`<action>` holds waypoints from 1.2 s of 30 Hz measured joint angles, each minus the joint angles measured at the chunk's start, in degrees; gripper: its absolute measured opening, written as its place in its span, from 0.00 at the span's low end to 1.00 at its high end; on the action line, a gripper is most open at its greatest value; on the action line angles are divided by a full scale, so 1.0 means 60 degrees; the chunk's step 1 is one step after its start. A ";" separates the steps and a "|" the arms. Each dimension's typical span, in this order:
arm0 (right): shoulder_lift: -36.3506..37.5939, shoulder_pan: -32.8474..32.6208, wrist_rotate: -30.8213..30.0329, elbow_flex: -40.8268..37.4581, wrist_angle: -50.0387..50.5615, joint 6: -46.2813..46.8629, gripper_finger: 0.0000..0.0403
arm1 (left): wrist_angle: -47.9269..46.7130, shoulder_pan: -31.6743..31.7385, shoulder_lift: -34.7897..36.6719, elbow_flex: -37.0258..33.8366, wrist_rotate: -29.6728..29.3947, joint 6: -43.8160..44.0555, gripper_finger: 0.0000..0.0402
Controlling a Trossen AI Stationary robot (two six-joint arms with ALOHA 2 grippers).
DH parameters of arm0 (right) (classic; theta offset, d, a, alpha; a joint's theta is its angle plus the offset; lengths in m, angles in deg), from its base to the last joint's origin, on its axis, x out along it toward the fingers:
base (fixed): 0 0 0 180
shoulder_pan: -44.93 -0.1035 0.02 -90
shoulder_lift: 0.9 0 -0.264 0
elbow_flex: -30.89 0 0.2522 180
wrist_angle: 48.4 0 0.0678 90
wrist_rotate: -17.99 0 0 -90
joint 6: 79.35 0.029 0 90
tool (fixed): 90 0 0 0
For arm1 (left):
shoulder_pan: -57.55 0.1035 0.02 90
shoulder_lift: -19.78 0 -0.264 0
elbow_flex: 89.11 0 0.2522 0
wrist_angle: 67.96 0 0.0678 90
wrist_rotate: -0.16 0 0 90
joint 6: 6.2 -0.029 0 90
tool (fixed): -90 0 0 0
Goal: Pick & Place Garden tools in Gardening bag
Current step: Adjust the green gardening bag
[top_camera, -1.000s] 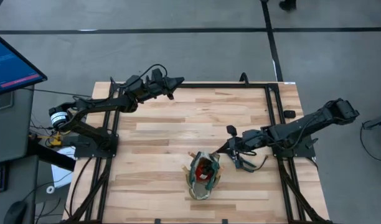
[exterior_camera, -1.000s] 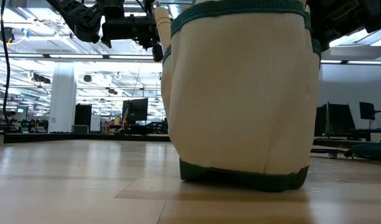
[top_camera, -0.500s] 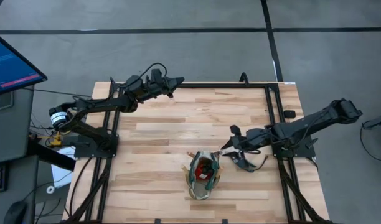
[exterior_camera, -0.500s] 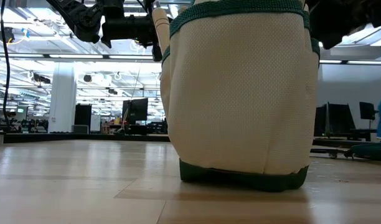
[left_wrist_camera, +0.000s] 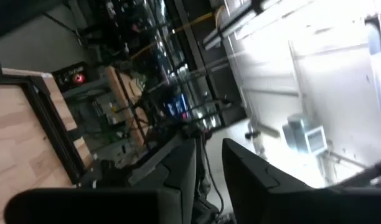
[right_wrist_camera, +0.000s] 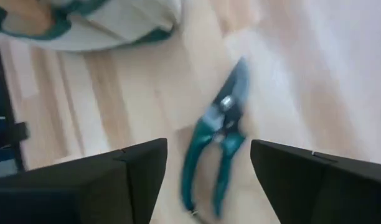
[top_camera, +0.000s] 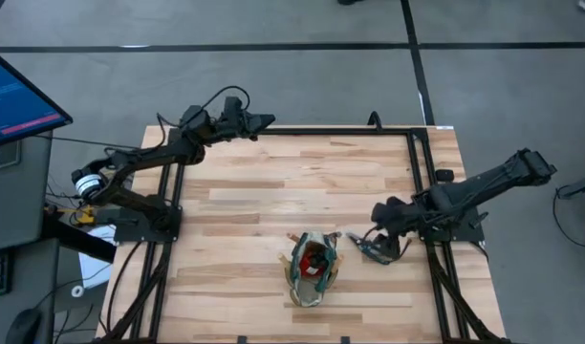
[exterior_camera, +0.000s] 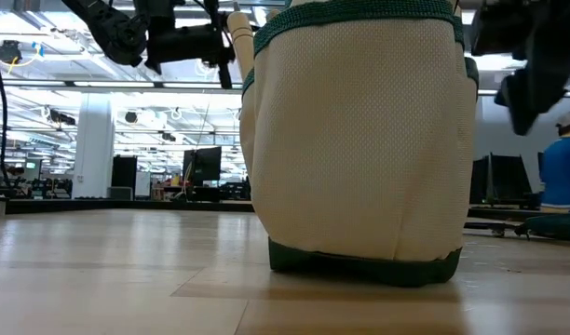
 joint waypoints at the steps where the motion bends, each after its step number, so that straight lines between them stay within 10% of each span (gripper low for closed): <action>1: -0.0183 -0.0092 0.0120 0.0024 -0.0014 0.0319 0.56 | -0.0017 0.0071 0.0002 0.0002 0.0199 -0.0018 0.20; 21: -0.3788 -0.1223 0.1081 0.0028 -0.0965 0.3719 0.62 | -0.0794 0.1107 0.1118 -0.0253 0.3900 -0.0333 0.17; 36: -0.4894 -0.1223 0.1569 0.0055 -0.1217 0.3664 0.54 | -0.2704 0.0524 0.3866 -0.3544 0.2773 -0.0040 0.01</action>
